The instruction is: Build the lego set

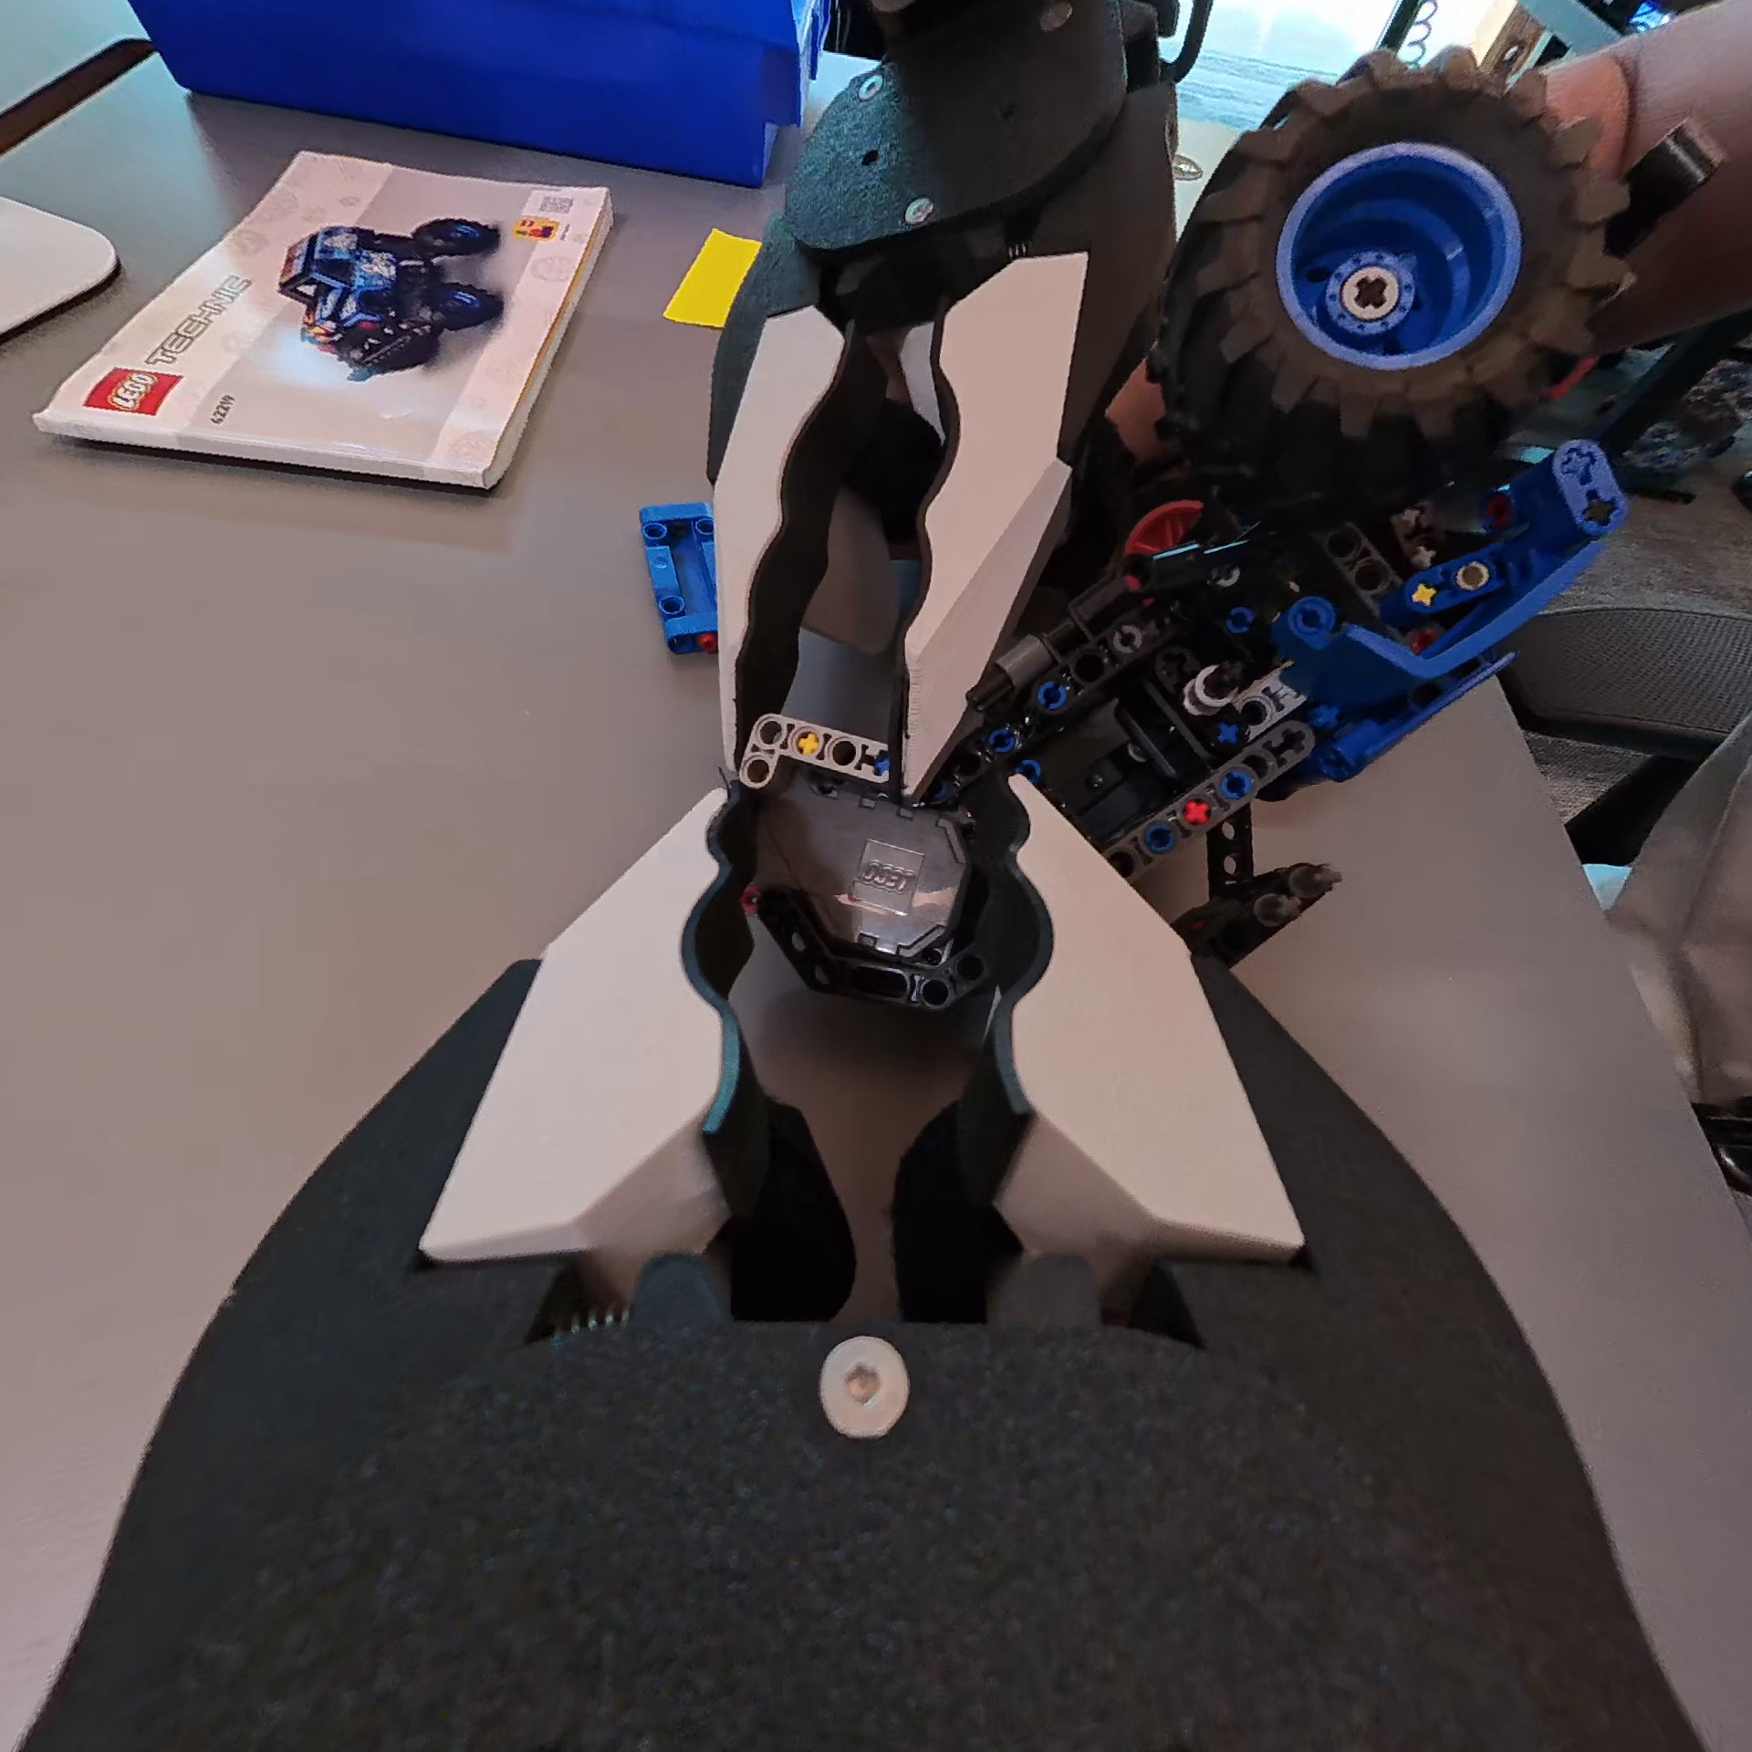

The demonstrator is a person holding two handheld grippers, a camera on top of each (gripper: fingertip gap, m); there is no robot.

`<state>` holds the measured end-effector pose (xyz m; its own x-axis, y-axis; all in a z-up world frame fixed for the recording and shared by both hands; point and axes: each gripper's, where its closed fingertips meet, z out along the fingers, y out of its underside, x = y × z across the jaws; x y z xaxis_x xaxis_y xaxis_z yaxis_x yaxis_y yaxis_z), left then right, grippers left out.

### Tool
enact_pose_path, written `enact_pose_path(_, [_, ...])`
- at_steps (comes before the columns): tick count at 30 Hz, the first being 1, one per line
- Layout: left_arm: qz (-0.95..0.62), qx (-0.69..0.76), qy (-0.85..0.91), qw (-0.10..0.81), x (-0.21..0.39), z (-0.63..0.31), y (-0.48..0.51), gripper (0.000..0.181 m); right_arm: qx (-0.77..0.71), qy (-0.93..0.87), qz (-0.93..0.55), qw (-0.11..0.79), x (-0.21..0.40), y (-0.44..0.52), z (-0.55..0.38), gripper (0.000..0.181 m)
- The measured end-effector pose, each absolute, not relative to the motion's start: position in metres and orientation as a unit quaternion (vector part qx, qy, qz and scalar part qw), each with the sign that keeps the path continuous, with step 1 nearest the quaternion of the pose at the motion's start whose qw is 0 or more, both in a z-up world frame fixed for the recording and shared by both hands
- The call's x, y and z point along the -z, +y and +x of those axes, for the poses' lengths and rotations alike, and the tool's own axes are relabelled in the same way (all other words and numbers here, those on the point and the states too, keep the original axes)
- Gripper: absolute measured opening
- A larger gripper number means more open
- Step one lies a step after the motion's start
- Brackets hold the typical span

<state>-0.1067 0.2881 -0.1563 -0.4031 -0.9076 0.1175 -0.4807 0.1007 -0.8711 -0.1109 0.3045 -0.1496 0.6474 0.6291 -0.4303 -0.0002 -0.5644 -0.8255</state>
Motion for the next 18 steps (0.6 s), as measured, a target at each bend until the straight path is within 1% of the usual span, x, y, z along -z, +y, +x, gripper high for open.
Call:
enact_pose_path(6, [-0.501, 0.458, 0.696, 0.236, 0.1547, -0.1051, 0.2900, 0.045, -0.364, -0.185, -0.804, 0.432, 0.1487, 0.3073, -0.1080, 0.031])
enact_pose_path(7, [-0.504, 0.458, 0.691, 0.243, 0.1528, -0.1035, 0.2914, 0.043, -0.351, -0.179, -0.804, 0.445, 0.1473, 0.3098, -0.1046, 0.031])
enact_pose_path(9, [-0.492, 0.449, 0.699, 0.261, 0.1507, -0.1029, 0.2903, 0.033, -0.338, -0.186, -0.803, 0.454, 0.1463, 0.3109, -0.1030, 0.032])
enact_pose_path(16, [-0.482, 0.470, 0.697, 0.246, 0.1485, -0.1055, 0.2889, 0.030, -0.360, -0.196, -0.796, 0.445, 0.1449, 0.3111, -0.1038, 0.032])
enact_pose_path(18, [-0.472, 0.475, 0.701, 0.246, 0.1470, -0.1075, 0.2863, 0.014, -0.390, -0.194, -0.796, 0.421, 0.1470, 0.3103, -0.1020, 0.033])
